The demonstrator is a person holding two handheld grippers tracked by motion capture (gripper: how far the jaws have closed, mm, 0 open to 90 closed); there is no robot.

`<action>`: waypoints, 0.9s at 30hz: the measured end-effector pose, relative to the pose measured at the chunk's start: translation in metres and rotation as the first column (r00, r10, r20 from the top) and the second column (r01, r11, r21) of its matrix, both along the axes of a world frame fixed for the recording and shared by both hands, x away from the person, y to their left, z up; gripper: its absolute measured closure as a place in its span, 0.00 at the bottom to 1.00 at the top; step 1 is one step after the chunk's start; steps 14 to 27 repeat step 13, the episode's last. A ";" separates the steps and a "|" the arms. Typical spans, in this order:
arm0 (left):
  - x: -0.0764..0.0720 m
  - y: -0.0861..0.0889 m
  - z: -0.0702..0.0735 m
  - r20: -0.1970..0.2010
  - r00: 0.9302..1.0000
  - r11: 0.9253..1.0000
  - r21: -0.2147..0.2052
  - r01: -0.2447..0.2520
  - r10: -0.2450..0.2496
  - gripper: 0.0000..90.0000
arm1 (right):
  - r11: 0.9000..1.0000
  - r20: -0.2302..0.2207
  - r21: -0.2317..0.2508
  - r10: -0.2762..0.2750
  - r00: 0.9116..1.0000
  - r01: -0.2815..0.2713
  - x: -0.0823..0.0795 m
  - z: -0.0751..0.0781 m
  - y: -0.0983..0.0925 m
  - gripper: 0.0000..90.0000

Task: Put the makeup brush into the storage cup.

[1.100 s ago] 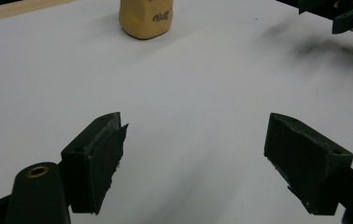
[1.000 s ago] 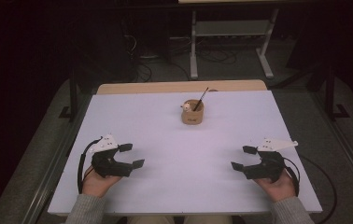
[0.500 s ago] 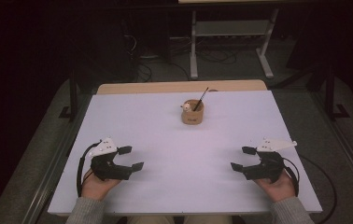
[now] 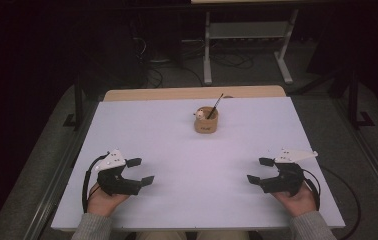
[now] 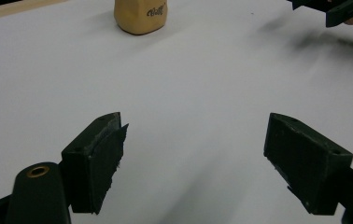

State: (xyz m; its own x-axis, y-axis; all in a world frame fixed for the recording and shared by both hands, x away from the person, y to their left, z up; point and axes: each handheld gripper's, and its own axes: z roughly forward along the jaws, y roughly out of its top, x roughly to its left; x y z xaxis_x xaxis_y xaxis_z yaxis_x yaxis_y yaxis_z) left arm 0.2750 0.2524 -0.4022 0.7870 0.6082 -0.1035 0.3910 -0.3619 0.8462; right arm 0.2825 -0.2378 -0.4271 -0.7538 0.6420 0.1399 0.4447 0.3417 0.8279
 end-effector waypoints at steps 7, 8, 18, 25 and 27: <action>0.000 0.001 -0.001 -0.001 1.000 1.000 0.007 0.001 -0.001 0.21 | 1.000 -0.001 0.002 0.000 1.000 0.000 0.000 0.000 0.000 0.21; 0.000 0.001 -0.001 -0.003 1.000 1.000 0.008 0.003 -0.003 0.21 | 1.000 -0.001 0.002 0.002 1.000 -0.002 -0.001 0.000 0.000 0.21; -0.001 0.000 -0.001 -0.001 1.000 1.000 0.010 0.010 -0.010 0.21 | 1.000 0.003 0.007 -0.003 1.000 0.003 -0.001 0.001 -0.001 0.21; -0.001 0.000 -0.001 -0.001 1.000 1.000 0.010 0.010 -0.010 0.21 | 1.000 0.003 0.007 -0.003 1.000 0.003 -0.001 0.001 -0.001 0.21; -0.001 0.000 -0.001 -0.001 1.000 1.000 0.010 0.010 -0.010 0.21 | 1.000 0.003 0.007 -0.003 1.000 0.003 -0.001 0.001 -0.001 0.21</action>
